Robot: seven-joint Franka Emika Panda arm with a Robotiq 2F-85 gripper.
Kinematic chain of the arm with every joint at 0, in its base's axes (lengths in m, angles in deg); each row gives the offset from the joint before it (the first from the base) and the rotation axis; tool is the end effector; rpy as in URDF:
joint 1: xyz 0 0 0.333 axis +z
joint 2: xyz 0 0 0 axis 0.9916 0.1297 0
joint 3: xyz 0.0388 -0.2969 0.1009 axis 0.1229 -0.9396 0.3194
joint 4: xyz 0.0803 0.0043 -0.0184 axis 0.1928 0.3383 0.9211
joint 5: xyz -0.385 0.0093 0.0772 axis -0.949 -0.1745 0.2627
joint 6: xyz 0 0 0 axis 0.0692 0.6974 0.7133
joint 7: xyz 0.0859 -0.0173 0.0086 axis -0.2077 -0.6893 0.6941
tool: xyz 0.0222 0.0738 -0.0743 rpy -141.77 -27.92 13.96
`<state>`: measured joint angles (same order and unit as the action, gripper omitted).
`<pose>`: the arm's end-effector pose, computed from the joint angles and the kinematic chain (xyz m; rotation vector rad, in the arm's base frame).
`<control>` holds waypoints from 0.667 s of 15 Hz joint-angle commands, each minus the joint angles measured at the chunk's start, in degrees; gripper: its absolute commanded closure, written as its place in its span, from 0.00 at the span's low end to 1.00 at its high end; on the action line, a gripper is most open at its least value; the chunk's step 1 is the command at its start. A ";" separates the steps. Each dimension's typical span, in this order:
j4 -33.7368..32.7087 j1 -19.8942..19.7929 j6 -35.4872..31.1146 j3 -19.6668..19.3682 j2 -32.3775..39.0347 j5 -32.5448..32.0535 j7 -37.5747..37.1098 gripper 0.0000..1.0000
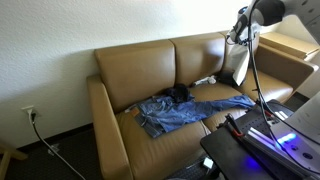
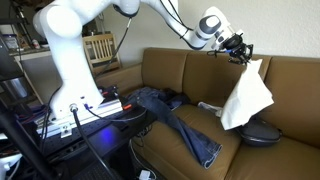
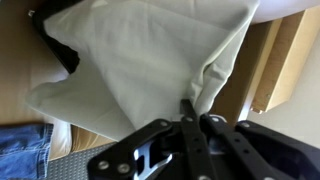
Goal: Unfold the white towel
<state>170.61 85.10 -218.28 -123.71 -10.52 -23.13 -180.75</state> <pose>0.6140 -0.4108 0.2046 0.3109 -2.8805 1.1432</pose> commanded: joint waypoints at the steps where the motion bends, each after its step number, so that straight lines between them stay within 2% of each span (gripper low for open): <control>1: -8.37 4.43 0.08 -11.65 13.63 8.06 -2.42 0.99; 2: -10.12 4.98 0.66 -14.23 16.80 10.79 -2.05 0.99; 6: -12.56 9.12 2.14 -28.52 31.65 26.99 -1.67 0.99; 7: -3.35 11.24 -1.56 -26.59 24.05 19.43 -1.77 0.99; 8: -5.93 10.54 1.42 -27.83 26.38 20.96 -1.34 0.99; 9: -5.51 10.96 3.51 -28.82 26.56 21.81 -1.43 0.99; 10: -7.35 9.92 1.49 -26.16 26.35 22.10 -1.28 0.95</control>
<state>163.30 95.03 -216.73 -149.94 15.82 -1.03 -182.02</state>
